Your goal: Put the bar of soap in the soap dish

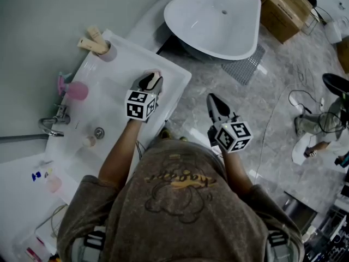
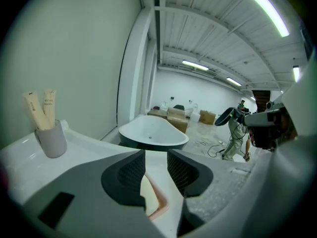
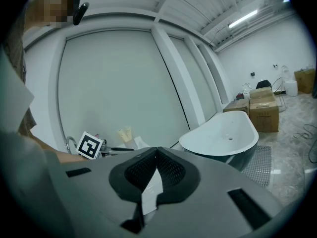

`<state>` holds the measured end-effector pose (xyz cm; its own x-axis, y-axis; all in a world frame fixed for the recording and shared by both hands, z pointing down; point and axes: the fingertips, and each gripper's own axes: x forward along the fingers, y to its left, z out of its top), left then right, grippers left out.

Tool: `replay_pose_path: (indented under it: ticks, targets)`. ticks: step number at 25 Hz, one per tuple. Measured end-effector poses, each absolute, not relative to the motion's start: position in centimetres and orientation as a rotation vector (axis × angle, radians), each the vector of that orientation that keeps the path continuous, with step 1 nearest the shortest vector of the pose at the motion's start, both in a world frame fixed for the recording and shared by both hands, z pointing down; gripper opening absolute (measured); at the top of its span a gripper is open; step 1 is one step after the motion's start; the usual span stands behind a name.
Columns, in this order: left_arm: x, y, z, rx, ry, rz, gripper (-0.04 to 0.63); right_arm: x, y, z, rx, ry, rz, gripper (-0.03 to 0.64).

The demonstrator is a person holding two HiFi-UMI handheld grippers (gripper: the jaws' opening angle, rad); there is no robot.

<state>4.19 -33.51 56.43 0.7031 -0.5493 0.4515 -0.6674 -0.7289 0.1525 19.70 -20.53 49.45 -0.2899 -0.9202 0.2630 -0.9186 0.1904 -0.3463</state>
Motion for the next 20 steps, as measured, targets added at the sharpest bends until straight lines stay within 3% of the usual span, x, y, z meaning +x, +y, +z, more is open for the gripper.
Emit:
replay_pose_path:
  ticks: [20]
  targets:
    - [-1.6,-26.4,43.6,2.707,-1.108,0.204,0.135,14.9,-20.9,48.1,-1.695,2.587,-0.629,0.000]
